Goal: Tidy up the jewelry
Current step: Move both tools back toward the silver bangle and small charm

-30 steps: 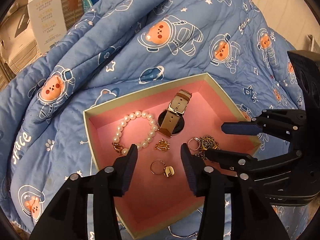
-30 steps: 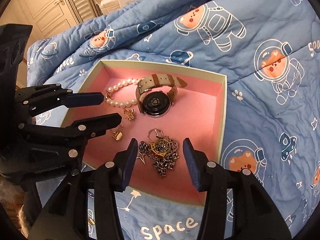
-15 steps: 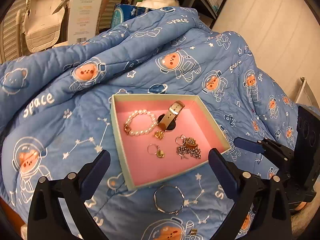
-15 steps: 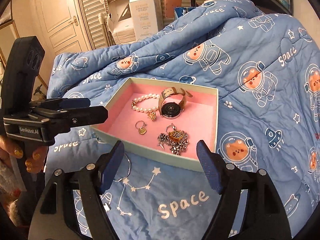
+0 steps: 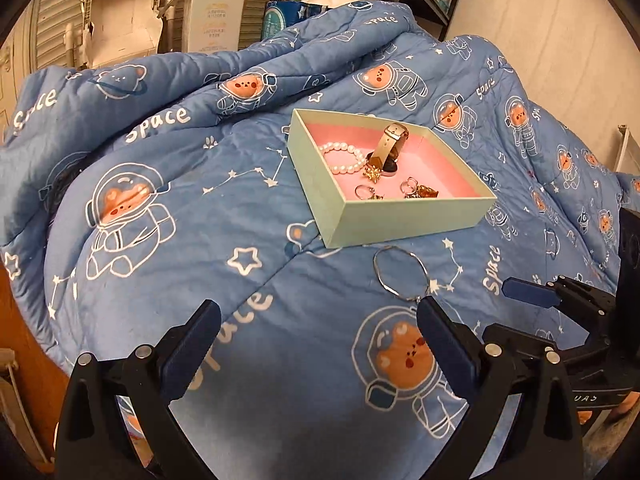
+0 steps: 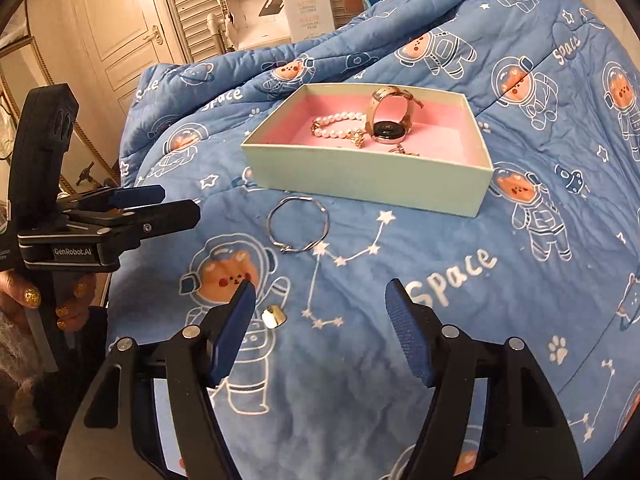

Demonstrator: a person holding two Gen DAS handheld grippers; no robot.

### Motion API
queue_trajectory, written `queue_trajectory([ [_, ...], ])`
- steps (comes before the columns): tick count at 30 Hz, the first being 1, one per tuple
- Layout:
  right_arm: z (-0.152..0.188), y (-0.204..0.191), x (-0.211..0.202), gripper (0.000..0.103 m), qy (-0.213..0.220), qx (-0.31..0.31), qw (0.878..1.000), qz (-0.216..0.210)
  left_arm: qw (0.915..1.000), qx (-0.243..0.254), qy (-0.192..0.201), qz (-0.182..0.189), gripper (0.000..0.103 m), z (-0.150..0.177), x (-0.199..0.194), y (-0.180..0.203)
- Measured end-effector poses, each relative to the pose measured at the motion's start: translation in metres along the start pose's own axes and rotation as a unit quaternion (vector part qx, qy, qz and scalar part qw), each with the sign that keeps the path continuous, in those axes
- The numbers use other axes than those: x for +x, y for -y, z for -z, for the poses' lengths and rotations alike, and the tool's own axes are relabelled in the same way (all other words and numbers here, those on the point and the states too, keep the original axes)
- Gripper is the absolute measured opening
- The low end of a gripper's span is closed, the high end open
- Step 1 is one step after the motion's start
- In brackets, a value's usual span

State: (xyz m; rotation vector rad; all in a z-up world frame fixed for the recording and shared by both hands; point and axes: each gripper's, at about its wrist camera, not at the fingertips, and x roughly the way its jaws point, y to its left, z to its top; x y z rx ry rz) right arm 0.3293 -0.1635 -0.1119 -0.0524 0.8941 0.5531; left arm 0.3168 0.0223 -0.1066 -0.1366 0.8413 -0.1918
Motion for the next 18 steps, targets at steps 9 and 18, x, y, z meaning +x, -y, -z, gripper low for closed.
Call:
queue_trajectory([
  [9,0.02,-0.024,0.016,0.042,-0.023,0.029,0.999,-0.013,0.9989,0.014,0.002,-0.044,0.096,0.025,-0.003,0.007],
  [18,0.02,-0.023,0.027,0.025,-0.016,0.051,0.998,0.013,0.998,0.025,0.002,-0.058,0.096,0.027,-0.001,0.012],
])
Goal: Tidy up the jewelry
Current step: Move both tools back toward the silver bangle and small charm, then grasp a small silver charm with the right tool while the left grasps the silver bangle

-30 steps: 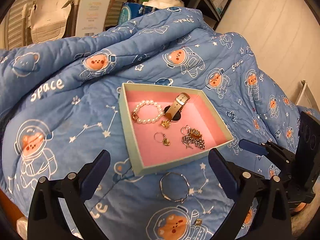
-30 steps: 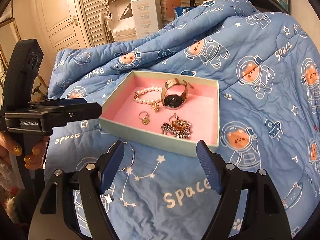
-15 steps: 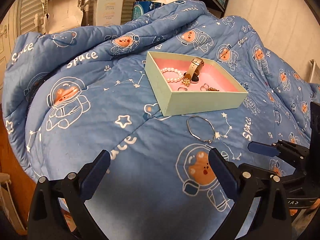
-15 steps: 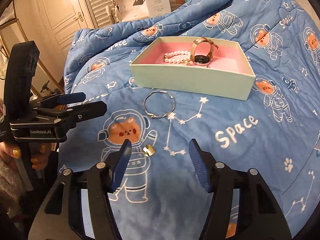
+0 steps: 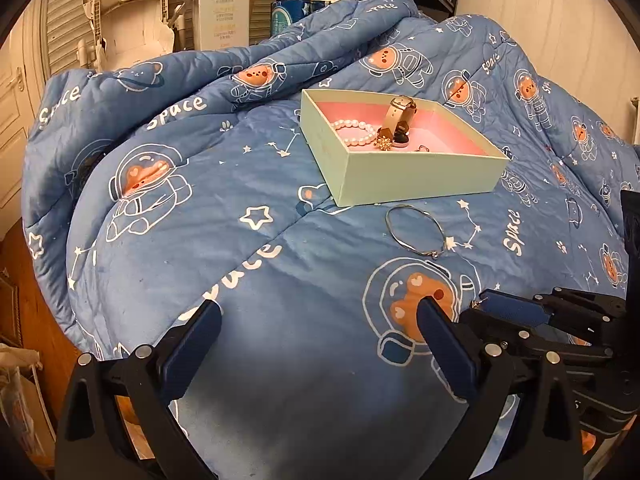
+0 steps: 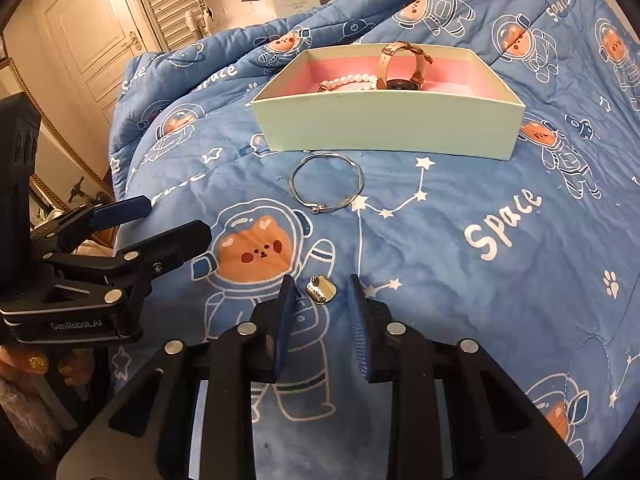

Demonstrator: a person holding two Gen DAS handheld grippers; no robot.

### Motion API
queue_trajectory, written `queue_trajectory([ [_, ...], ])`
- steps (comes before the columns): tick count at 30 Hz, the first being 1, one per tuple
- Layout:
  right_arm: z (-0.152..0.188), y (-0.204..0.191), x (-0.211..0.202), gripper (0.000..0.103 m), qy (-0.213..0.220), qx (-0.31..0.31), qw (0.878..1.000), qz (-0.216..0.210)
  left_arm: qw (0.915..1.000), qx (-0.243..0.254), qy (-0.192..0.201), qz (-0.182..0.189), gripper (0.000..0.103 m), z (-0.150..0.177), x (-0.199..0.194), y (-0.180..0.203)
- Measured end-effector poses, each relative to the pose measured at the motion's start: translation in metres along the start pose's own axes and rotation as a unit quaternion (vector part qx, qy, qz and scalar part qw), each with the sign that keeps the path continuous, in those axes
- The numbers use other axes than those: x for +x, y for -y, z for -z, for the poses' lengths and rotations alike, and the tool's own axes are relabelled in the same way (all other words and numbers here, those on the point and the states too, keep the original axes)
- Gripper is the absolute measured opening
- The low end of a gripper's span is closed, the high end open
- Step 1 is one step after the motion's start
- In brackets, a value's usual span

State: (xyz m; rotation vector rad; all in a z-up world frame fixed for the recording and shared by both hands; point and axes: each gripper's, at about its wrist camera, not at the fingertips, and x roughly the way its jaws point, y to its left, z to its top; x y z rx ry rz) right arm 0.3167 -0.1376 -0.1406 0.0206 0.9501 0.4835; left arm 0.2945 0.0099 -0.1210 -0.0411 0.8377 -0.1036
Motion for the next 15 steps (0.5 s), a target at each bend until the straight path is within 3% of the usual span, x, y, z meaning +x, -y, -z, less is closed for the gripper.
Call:
queue_trajectory([
  [3,0.001,0.001,0.0,0.016,0.004,-0.001,1.0,0.002,1.0,0.007,-0.001,-0.003,0.096,-0.001,0.001,0.002],
  [8,0.003,0.005,-0.003,0.016,0.01,0.008,1.0,-0.006,0.9999,0.013,-0.006,0.0,0.094,-0.004,0.004,0.006],
  [15,0.006,0.009,-0.011,0.016,0.013,0.012,1.0,-0.004,0.9979,0.063,-0.015,0.003,0.086,-0.016,0.018,0.027],
])
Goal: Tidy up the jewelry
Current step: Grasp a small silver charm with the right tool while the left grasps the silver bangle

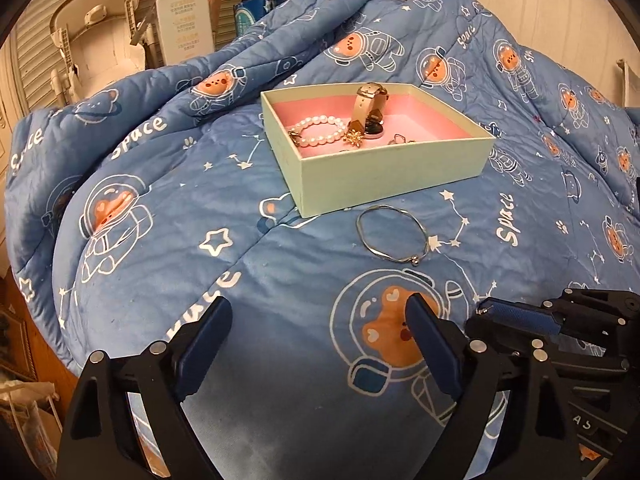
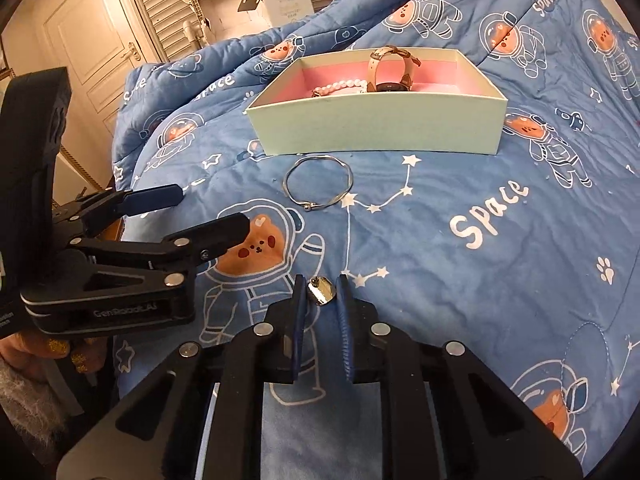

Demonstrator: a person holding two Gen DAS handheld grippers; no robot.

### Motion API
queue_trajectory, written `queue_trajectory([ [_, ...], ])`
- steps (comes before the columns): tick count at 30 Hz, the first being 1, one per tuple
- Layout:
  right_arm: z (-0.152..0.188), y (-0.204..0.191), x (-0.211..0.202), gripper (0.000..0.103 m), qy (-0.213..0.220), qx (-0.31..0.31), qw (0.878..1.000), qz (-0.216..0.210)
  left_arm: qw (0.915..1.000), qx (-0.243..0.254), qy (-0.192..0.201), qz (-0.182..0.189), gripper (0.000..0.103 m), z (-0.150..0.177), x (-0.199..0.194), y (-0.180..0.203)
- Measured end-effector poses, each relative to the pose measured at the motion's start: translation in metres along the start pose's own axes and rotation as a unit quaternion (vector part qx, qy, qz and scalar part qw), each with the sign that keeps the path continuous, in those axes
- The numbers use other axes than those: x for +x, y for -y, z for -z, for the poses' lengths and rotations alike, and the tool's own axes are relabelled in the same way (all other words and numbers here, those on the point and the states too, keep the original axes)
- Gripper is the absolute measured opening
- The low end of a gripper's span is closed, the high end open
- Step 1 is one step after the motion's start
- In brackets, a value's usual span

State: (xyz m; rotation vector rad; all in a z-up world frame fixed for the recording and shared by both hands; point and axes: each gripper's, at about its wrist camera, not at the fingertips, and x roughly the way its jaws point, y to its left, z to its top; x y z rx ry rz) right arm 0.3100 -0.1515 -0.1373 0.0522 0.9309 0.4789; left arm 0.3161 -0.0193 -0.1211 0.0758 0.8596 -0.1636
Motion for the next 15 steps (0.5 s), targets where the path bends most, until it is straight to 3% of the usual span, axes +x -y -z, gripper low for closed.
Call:
queue_trajectory([
  [9,0.014,0.007,-0.016,0.016,0.006,-0.002,1.0,0.02,0.999,0.032,-0.018,0.024,0.085,-0.024,0.028,0.032],
  [15,0.018,0.015,-0.02,0.016,0.007,0.015,1.0,0.02,0.9985,0.035,-0.036,0.022,0.077,-0.032,0.044,0.043],
])
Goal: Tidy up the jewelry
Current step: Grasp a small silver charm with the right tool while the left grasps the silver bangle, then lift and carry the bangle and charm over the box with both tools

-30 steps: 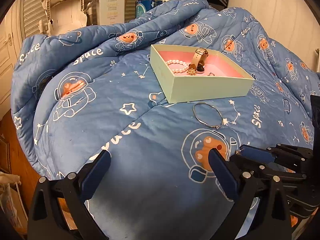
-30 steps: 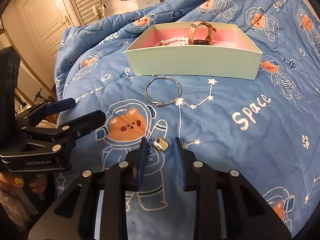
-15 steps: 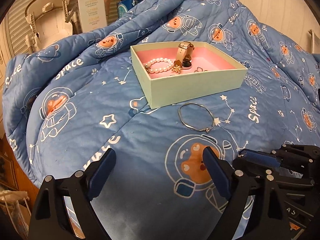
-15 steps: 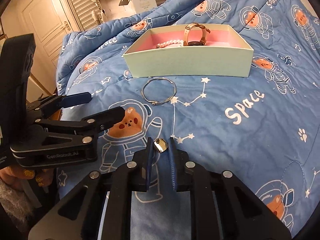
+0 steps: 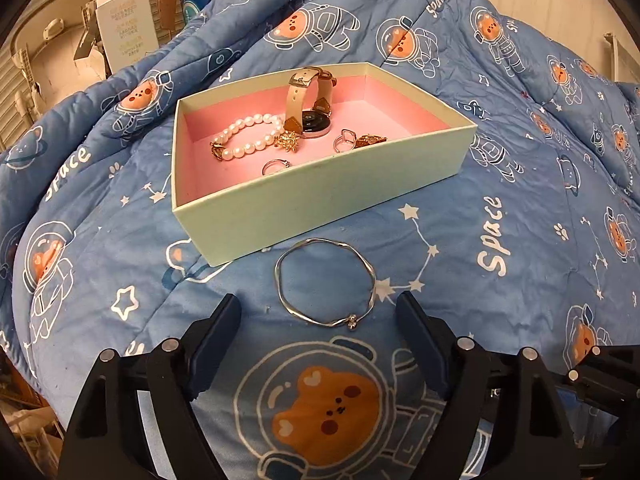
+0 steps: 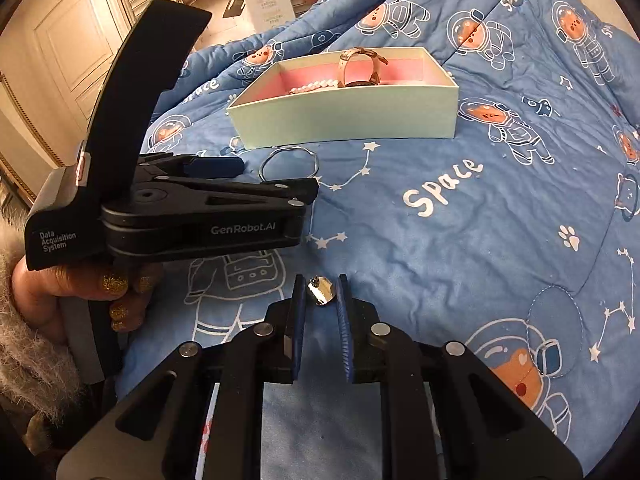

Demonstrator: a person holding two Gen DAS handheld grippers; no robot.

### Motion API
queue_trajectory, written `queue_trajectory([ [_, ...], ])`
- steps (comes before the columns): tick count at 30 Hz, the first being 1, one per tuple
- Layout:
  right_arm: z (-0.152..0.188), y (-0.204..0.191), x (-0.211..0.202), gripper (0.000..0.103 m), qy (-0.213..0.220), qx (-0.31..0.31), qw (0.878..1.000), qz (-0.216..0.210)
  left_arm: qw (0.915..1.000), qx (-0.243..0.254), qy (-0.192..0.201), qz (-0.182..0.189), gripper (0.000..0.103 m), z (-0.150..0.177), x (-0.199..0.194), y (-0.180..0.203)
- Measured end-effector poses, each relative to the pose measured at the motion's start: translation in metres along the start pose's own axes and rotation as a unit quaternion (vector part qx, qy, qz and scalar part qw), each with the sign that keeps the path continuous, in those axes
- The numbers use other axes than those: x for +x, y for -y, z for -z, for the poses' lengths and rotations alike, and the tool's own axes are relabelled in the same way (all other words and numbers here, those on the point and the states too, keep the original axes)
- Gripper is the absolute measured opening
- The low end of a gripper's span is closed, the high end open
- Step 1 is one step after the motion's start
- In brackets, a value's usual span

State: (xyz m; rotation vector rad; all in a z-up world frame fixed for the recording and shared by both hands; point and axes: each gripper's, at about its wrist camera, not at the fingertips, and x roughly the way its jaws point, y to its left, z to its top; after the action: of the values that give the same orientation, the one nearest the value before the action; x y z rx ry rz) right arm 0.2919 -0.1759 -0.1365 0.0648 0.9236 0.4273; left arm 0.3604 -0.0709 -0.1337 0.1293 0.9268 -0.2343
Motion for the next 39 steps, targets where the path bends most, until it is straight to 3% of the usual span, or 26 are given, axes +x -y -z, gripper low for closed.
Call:
queue_trajectory([
  [5,0.001,0.001,-0.001,0.016,0.001,0.004,1.0,0.0,1.0,0.006,-0.006,-0.005,0.075,-0.001,0.004,0.002],
  [15,0.001,0.001,0.0,0.016,-0.001,0.006,1.0,0.002,1.0,0.001,0.005,-0.004,0.05,-0.001,0.002,0.003],
  [39,-0.007,0.002,-0.005,0.016,0.004,-0.005,1.0,-0.005,0.9979,-0.036,0.037,0.039,0.05,0.024,-0.043,-0.016],
])
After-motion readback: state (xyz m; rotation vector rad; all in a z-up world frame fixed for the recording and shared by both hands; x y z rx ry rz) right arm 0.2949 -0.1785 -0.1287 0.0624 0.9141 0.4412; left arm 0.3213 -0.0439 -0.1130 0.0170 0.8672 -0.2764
